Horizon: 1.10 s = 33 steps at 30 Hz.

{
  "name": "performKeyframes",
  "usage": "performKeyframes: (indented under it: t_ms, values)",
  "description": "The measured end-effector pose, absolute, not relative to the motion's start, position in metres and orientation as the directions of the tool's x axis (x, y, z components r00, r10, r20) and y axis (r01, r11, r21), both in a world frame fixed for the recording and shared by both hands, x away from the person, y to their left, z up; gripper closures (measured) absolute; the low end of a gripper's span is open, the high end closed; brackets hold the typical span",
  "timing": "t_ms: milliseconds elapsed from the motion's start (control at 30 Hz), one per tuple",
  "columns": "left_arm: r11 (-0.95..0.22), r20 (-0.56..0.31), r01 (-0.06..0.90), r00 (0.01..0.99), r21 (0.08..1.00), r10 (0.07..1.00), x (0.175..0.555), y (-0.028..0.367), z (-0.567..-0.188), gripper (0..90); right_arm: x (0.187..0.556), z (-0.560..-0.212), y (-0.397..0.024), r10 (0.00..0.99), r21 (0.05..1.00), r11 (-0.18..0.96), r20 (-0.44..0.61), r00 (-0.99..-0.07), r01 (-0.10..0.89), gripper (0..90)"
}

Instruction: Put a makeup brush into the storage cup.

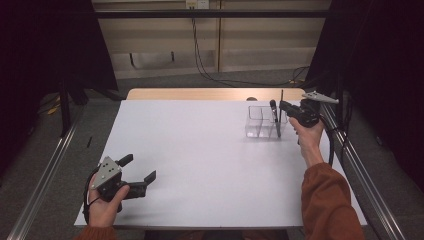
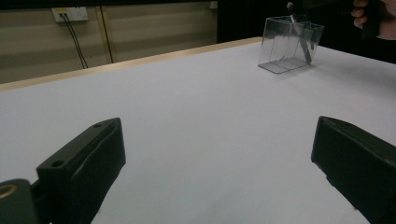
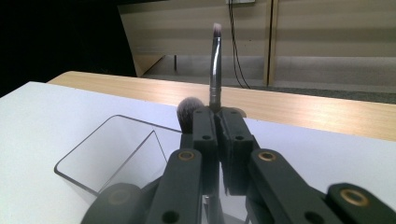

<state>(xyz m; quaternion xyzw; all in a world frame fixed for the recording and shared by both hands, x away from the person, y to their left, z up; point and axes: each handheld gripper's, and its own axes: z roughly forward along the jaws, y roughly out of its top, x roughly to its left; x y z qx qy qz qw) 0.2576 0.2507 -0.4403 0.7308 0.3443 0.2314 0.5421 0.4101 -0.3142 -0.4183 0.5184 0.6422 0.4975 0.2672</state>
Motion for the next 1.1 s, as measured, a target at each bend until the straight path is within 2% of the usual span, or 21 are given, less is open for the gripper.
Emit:
performKeyframes:
  t_ms: [333,700,833,1100]
  values:
    - [-0.174,-0.037,0.252,0.657,0.952,0.753,0.257,0.25,-0.44,2.9,0.409,-0.42,-0.316,0.932,0.914,-0.039,0.179,-0.316,0.403,85.3]
    - [-0.174,-0.036,0.252,0.658,0.952,0.752,0.258,0.25,-0.44,2.9,0.406,-0.421,-0.317,0.93,0.917,-0.04,0.18,-0.32,0.398,76.2]
    - [-0.173,-0.038,0.254,0.656,0.952,0.754,0.258,0.251,-0.44,2.9,0.404,-0.421,-0.316,0.93,0.922,-0.037,0.173,-0.325,0.385,69.0]
    - [-0.17,-0.04,0.257,0.651,0.951,0.758,0.258,0.25,-0.44,2.9,0.398,-0.421,-0.309,0.933,0.929,-0.006,0.138,-0.332,0.371,42.9]
